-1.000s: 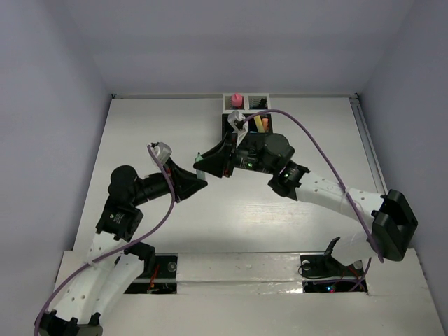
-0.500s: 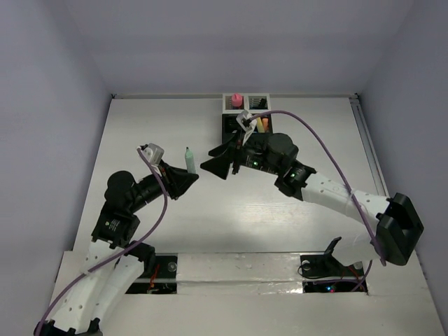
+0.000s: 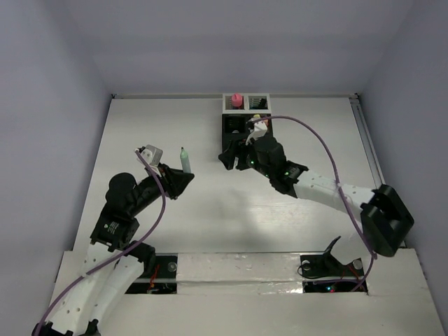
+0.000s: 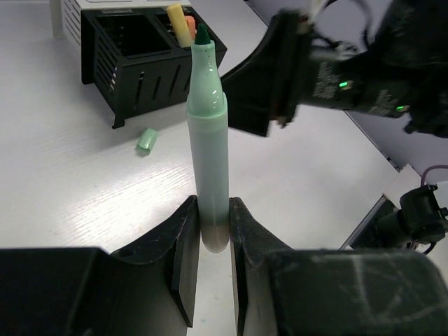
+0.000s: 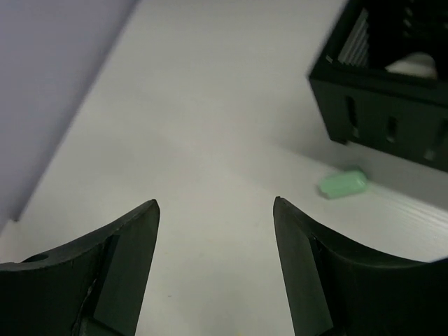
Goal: Sort the stationery into containers
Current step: Move the pen cap to the center of the board.
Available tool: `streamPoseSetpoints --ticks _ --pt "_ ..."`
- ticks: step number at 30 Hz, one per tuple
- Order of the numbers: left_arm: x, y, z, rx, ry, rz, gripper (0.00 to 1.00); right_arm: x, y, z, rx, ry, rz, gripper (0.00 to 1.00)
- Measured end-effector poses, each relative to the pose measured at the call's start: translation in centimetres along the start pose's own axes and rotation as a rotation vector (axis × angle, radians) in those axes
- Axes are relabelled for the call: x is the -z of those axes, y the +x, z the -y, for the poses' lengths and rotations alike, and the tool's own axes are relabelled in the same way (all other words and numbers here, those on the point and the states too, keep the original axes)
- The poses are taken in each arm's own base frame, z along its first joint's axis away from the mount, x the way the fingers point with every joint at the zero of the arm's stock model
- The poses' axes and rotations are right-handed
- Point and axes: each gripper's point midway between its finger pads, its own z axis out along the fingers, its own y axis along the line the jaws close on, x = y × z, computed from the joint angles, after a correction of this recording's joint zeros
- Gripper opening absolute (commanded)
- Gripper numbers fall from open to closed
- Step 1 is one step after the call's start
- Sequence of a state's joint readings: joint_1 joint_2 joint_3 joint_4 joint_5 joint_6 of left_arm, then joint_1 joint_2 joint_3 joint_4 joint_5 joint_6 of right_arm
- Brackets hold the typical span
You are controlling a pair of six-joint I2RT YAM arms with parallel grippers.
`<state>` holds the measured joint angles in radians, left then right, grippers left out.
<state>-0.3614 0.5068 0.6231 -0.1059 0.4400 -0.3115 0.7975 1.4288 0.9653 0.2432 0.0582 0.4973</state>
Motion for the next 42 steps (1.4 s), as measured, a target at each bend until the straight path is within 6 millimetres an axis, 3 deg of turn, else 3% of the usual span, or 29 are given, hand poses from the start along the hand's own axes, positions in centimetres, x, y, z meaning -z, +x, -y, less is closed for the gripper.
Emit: streamPoseSetpoints --ticks 7,11,25,30,38,42 --pt "0.1 0.5 0.4 -0.005 0.006 -0.014 0.00 -3.6 7.6 9.0 0.024 0.313 -0.175 0.70" --pt "0.1 0.7 0.7 -0.009 0.014 -0.021 0.00 -4.7 10.0 11.9 0.034 0.420 -0.232 0.70" --pt "0.0 1.0 0.9 -0.016 0.017 -0.031 0.00 -8.2 12.2 14.4 0.049 0.515 -0.256 0.71" --pt "0.0 1.0 0.8 -0.016 0.015 -0.032 0.00 -9.0 11.8 14.6 0.059 0.531 -0.243 0.61" --pt "-0.2 1.2 0.7 -0.012 0.010 -0.042 0.00 -10.0 11.8 14.8 0.083 0.536 -0.248 0.57" --pt "-0.2 1.2 0.6 -0.012 0.010 -0.042 0.00 -10.3 11.8 14.9 0.099 0.533 -0.251 0.48"
